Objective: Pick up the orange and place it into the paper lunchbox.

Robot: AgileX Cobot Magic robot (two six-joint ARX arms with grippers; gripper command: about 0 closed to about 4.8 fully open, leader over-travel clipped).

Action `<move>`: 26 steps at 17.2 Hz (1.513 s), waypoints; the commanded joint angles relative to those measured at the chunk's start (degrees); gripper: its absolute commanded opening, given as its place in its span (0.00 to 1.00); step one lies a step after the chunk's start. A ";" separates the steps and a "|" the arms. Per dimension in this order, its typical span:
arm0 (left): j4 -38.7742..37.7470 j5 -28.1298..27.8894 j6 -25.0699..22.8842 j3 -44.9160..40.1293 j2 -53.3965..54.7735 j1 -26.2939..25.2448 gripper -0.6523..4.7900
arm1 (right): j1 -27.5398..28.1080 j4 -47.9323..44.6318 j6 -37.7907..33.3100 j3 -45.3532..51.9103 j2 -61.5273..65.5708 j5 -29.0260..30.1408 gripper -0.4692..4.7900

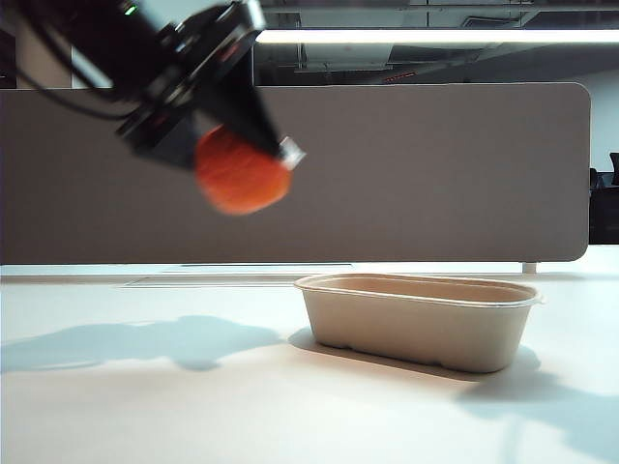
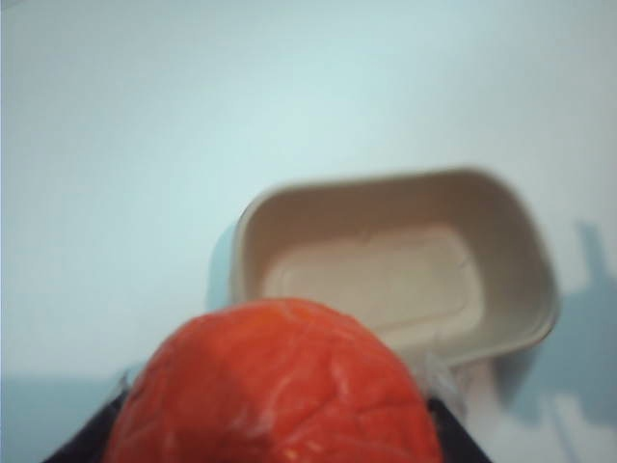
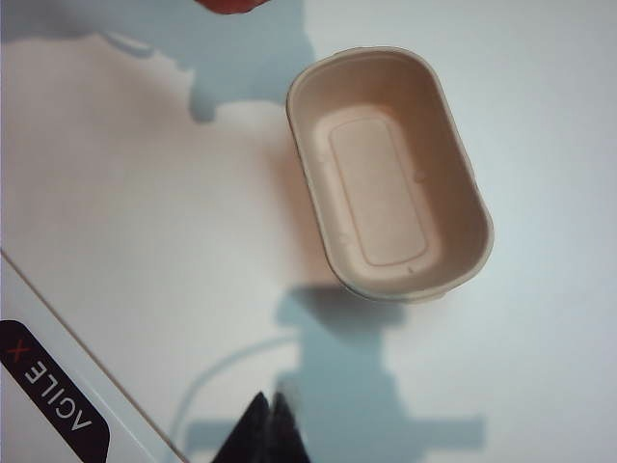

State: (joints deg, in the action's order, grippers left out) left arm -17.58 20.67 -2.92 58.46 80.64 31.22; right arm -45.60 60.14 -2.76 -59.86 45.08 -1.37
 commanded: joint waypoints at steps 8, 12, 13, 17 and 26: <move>21.11 -1.88 2.93 0.57 13.79 11.34 0.64 | -0.04 0.20 -0.24 -0.31 -0.09 0.00 0.08; 22.43 -2.62 2.95 3.26 19.06 11.69 0.64 | -0.04 0.04 -0.26 -0.31 -0.09 0.00 0.08; 21.35 -3.08 2.78 4.94 21.99 12.70 0.64 | 0.00 0.02 -0.24 -0.28 -0.04 -0.02 0.08; 20.79 -4.02 2.69 4.94 24.48 13.77 0.86 | -0.04 0.07 -0.26 -0.28 -0.04 0.00 0.08; -8.31 -4.07 -7.26 5.14 4.11 13.57 0.11 | -0.04 0.11 -0.50 -0.26 -0.04 -0.02 0.08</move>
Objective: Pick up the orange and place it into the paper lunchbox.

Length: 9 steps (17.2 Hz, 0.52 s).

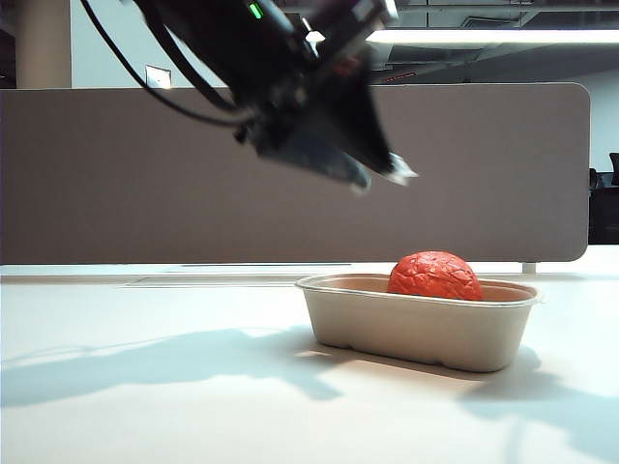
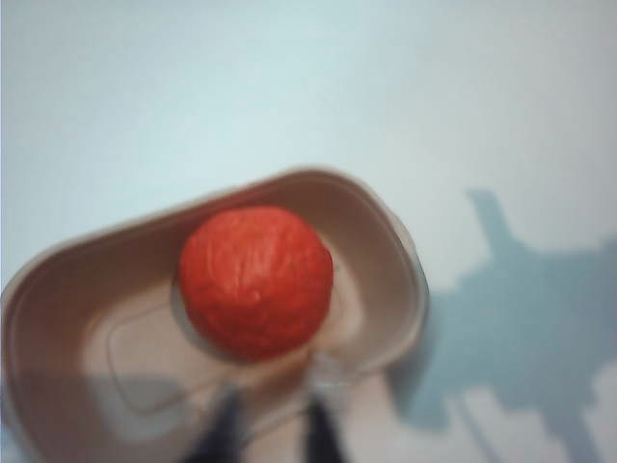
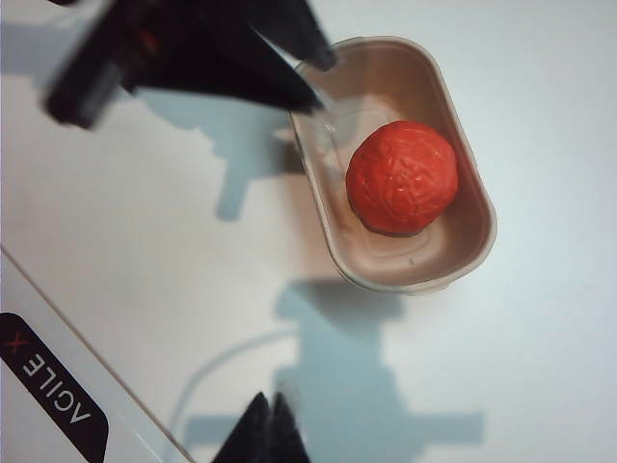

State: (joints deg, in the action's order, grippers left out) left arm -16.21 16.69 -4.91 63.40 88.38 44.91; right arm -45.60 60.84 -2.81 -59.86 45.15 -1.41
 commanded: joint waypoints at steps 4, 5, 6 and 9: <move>-23.15 -0.15 -8.46 0.11 -8.48 -0.09 0.11 | -0.07 0.90 -0.59 0.11 -0.20 0.02 0.08; -23.19 -0.15 -8.46 0.09 -8.81 -0.09 0.11 | -0.09 0.85 -0.57 0.11 -0.22 0.00 0.08; -23.34 -0.20 -8.13 0.07 -10.03 -0.09 0.11 | -0.09 -0.28 -0.11 0.17 -0.50 -0.09 0.08; -20.74 -5.16 -7.82 -5.38 -18.45 -0.52 0.11 | -0.04 -15.19 -0.02 8.96 -5.46 -0.17 0.08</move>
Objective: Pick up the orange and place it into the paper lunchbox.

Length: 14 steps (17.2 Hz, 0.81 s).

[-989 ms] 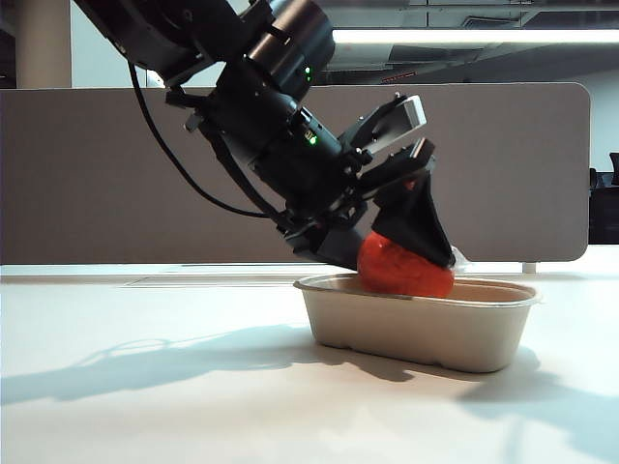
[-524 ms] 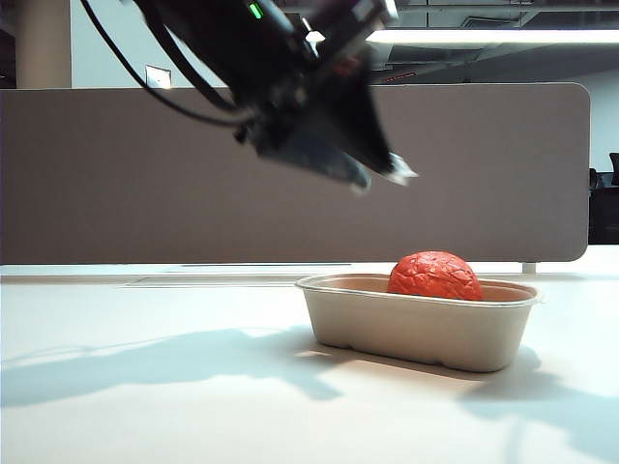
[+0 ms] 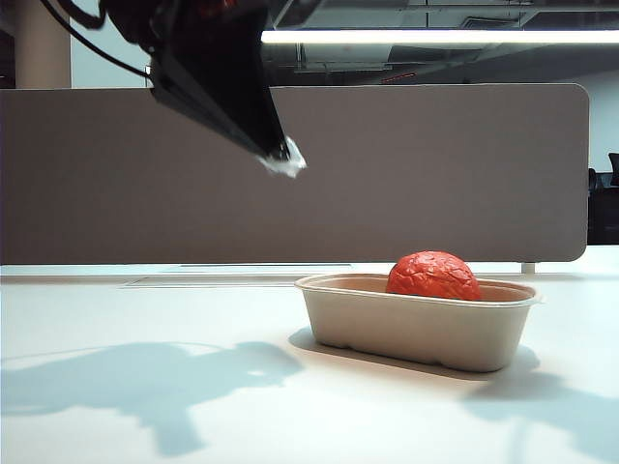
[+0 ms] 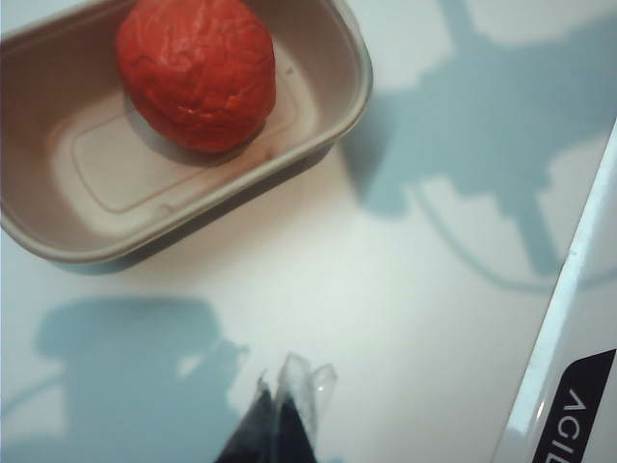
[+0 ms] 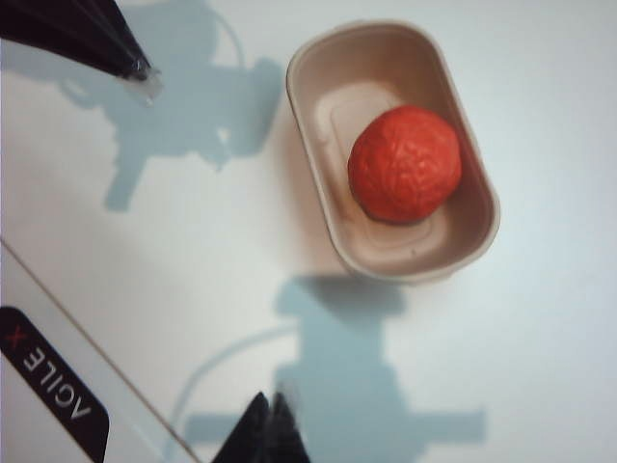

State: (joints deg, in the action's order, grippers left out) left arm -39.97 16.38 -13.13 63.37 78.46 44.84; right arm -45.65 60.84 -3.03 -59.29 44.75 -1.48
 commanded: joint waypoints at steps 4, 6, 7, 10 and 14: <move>20.55 -5.25 7.54 -23.58 -27.26 -6.91 0.11 | 0.07 -38.32 0.24 23.12 -11.21 -6.49 0.08; 22.12 -5.27 7.65 -25.68 -29.77 -7.74 0.11 | 0.07 -42.66 0.28 25.49 -11.43 -9.03 0.08; 23.08 -5.27 7.82 -26.97 -31.21 -8.24 0.11 | 0.09 -45.20 0.28 26.88 -11.43 -9.35 0.08; 29.53 -5.57 9.16 -32.30 -36.72 -9.42 0.11 | 0.09 -56.26 0.31 32.92 -11.43 -12.61 0.12; 42.93 -11.91 13.81 -44.85 -44.06 -9.57 0.11 | 0.11 -59.58 -0.13 35.85 -11.43 -16.44 0.20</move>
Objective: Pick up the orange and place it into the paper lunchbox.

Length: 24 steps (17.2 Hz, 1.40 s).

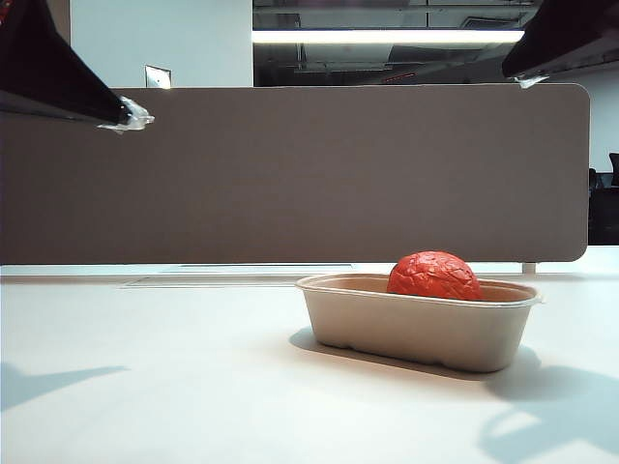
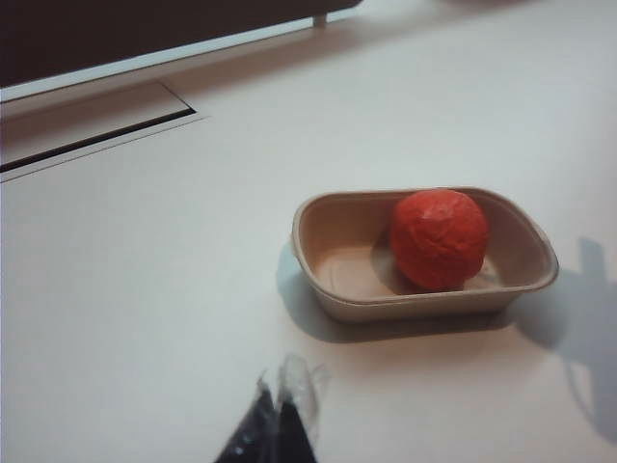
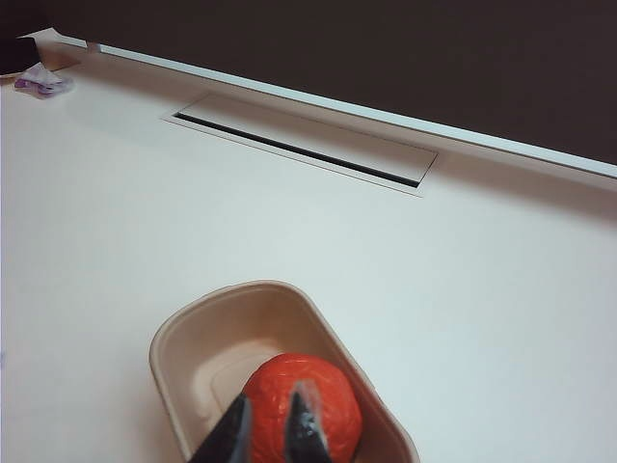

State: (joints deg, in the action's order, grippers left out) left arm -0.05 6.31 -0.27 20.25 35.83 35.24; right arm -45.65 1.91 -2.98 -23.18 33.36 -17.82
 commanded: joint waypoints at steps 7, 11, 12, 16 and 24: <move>6.99 -11.23 -2.69 -12.00 -22.36 -8.28 0.11 | 0.04 -0.46 -0.17 -0.26 -0.04 -0.04 0.20; 5.09 -8.63 -2.71 -14.95 -33.09 -26.93 0.11 | 0.07 -0.46 -0.17 -0.26 -0.04 -0.07 0.20; 4.74 -8.63 -2.71 -15.39 -34.14 -28.30 0.11 | 0.07 -0.46 -0.17 -0.26 -0.04 -0.07 0.20; 5.14 -8.85 -2.73 -18.86 -35.65 -32.15 0.11 | 0.02 -0.48 -0.17 -0.26 -0.02 -0.04 0.20; 0.09 -9.09 -2.43 -20.04 -35.65 -32.09 0.11 | 0.02 -0.44 -0.17 -0.26 -0.02 -0.07 0.20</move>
State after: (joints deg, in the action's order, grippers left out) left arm -0.23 -2.61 -2.96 0.32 0.40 3.05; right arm -45.60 2.09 -3.01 -23.18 33.34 -17.85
